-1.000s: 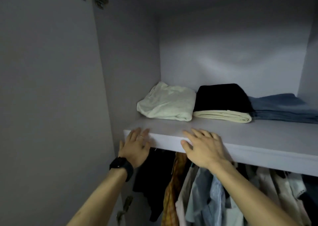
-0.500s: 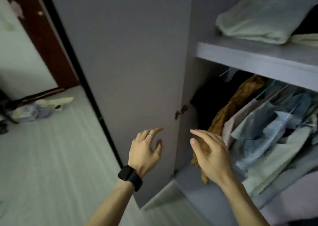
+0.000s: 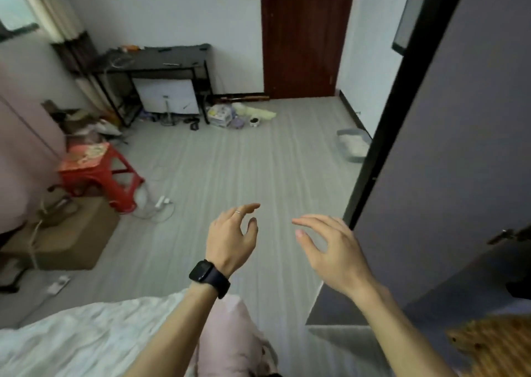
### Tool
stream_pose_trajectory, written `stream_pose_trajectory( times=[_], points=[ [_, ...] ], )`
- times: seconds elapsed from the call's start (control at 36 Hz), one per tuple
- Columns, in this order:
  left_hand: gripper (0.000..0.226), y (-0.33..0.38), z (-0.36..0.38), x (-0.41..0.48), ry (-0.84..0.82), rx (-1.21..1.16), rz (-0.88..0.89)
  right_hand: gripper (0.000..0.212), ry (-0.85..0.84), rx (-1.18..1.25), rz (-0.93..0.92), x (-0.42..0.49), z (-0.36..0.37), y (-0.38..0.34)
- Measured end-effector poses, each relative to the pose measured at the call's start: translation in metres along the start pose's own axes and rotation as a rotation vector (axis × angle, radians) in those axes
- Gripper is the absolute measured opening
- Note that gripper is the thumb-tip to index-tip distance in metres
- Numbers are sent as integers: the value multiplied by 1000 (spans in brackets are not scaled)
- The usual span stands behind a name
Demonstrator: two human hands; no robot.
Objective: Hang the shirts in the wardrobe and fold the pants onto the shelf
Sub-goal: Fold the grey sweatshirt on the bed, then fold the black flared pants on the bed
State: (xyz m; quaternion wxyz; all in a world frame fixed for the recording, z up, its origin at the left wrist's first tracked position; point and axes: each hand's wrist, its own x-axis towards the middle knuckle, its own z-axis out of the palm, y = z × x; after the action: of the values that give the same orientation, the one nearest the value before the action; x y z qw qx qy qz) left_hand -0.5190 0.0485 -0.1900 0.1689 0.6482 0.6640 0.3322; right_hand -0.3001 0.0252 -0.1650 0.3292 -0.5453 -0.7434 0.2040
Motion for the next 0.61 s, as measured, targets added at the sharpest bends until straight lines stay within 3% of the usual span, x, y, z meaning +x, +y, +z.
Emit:
stream_pose_trajectory(
  times=[0.17, 0.61],
  points=[
    [33, -45, -49, 62, 144, 69, -87, 30, -42, -3, -121, 97, 47, -31],
    [36, -133, -191, 218, 397, 311, -178, 23, -79, 84, -361, 349, 151, -150]
  ],
)
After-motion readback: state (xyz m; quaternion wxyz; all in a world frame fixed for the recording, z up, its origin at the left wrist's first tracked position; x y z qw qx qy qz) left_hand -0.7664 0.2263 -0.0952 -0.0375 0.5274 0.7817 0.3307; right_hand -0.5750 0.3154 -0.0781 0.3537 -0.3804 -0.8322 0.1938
